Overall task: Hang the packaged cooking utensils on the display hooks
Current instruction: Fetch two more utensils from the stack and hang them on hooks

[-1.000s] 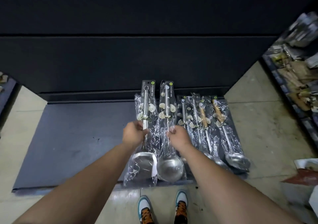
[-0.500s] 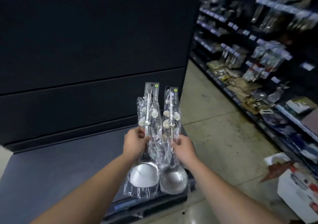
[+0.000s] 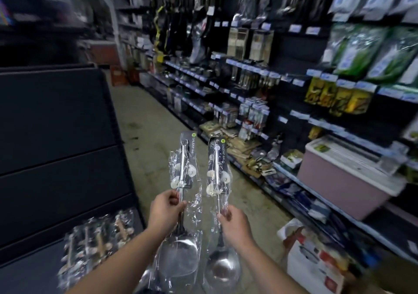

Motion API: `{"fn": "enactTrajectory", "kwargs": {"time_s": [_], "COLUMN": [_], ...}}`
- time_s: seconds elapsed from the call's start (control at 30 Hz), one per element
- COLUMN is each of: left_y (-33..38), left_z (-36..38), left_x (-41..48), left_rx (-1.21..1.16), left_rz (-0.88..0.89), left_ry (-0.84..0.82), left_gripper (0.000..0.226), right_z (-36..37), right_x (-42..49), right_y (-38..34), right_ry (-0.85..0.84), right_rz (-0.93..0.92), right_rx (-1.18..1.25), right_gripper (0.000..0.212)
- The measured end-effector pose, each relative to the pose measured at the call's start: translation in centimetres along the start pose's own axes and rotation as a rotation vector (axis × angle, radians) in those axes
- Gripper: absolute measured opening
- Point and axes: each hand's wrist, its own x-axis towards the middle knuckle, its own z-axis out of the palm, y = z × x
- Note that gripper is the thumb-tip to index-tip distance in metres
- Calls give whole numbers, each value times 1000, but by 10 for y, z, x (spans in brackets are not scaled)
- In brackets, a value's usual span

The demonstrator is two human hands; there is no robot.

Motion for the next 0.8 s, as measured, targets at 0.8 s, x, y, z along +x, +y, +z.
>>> {"fn": "enactTrajectory", "kwargs": {"time_s": [0.8], "left_y": [160], "left_z": [192], "left_x": [448], "left_rx": [-77], "left_rz": [127], "left_ry": [-78], "left_gripper": [24], "right_z": [-112], "right_x": [479], "right_y": [-83], "right_ry": [81], "right_rz": [-7], "right_rx": [25], "right_gripper": [27]}}
